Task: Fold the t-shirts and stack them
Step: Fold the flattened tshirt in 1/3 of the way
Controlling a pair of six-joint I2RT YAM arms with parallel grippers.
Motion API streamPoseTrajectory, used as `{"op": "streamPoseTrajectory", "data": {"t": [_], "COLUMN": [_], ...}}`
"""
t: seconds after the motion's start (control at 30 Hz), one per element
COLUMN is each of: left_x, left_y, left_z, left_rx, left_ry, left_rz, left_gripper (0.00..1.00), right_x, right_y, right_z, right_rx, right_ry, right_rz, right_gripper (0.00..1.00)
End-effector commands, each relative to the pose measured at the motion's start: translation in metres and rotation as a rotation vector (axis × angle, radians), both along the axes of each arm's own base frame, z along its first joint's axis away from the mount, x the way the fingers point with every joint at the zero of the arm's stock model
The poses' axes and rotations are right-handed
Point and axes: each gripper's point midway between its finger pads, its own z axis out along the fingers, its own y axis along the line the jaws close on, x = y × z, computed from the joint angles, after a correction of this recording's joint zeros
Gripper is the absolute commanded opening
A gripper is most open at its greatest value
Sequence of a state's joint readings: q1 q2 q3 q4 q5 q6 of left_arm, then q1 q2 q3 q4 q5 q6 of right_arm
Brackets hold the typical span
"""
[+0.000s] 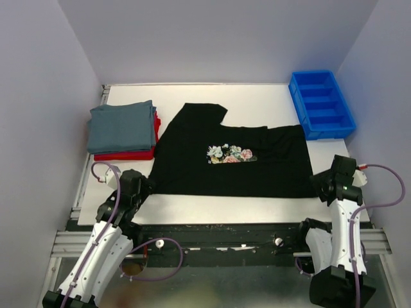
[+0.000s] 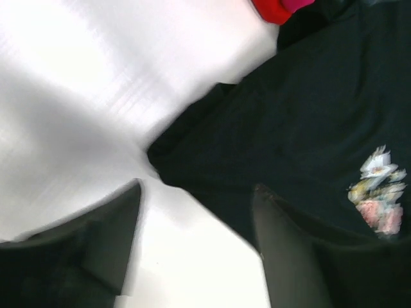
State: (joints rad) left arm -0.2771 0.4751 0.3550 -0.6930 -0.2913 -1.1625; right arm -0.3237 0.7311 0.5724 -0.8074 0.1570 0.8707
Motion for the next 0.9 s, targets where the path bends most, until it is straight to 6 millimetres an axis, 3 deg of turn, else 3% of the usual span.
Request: {"op": "streamPoseTrajectory", "data": {"t": [0.0, 0.1, 0.17, 0.33, 0.4, 0.63, 0.87], "left_x": [0.007, 0.026, 0.042, 0.088, 0.108, 0.192, 0.281], "left_y": [0.004, 0.005, 0.002, -0.016, -0.026, -0.06, -0.092], "left_z": [0.018, 0.057, 0.088, 0.132, 0.14, 0.149, 0.13], "left_rx": [0.018, 0.08, 0.147, 0.236, 0.247, 0.236, 0.205], "left_ry": [-0.054, -0.137, -0.192, -0.26, -0.293, -0.31, -0.236], "left_rz": [0.014, -0.023, -0.09, -0.229, -0.274, -0.363, -0.451], "left_gripper": [0.9, 0.92, 0.92, 0.91, 0.98, 0.99, 0.99], "right_x": [0.006, 0.027, 0.048, 0.09, 0.103, 0.133, 0.15], "right_y": [-0.014, -0.019, -0.011, 0.017, 0.02, 0.024, 0.027], "right_z": [0.026, 0.065, 0.086, 0.103, 0.111, 0.134, 0.141], "right_rx": [-0.095, -0.174, -0.198, -0.143, -0.14, -0.123, -0.105], "right_ry": [-0.059, -0.157, -0.239, -0.399, -0.443, -0.512, -0.543], "right_rz": [0.005, 0.097, 0.218, 0.433, 0.476, 0.532, 0.56], "right_gripper": [0.66, 0.67, 0.63, 0.56, 0.56, 0.53, 0.53]}}
